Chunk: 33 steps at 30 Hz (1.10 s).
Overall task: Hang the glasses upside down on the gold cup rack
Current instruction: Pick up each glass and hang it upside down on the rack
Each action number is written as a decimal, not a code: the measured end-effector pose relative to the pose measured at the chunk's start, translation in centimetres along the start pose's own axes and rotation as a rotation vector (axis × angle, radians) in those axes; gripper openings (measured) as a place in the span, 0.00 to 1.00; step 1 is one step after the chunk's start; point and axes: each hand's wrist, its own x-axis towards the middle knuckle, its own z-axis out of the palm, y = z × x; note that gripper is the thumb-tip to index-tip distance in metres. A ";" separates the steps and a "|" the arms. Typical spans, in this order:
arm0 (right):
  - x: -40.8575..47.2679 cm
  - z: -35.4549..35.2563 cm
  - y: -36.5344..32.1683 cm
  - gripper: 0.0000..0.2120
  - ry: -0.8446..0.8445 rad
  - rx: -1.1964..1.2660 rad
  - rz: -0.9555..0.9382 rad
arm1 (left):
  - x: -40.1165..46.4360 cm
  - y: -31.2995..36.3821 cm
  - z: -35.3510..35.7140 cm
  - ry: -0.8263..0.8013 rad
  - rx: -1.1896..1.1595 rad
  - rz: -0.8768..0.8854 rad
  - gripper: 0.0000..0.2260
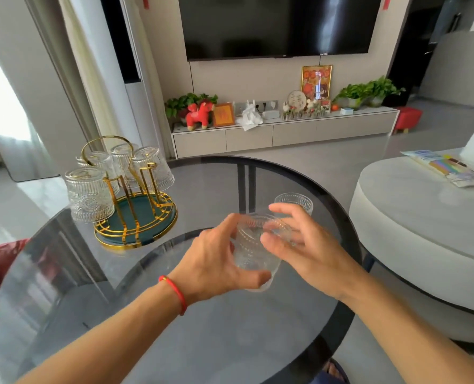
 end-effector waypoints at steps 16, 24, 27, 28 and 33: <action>7.9 12.2 -1.7 0.20 0.025 0.880 0.253 | 0.3 -8.5 -5.7 0.285 -0.687 -0.383 0.42; 11.9 13.1 -3.8 0.20 0.362 0.699 0.123 | -1.4 -14.3 -8.1 0.367 0.243 -0.340 0.17; 13.9 12.3 -5.6 0.22 0.402 0.617 0.038 | -1.8 -15.7 -7.9 0.226 0.395 -0.352 0.22; 14.6 12.2 -6.1 0.23 0.430 0.585 0.022 | -1.8 -15.9 -7.9 0.216 0.410 -0.353 0.22; 17.0 11.8 -7.5 0.22 0.571 0.476 0.003 | -1.5 -15.9 -7.8 0.131 0.529 -0.377 0.24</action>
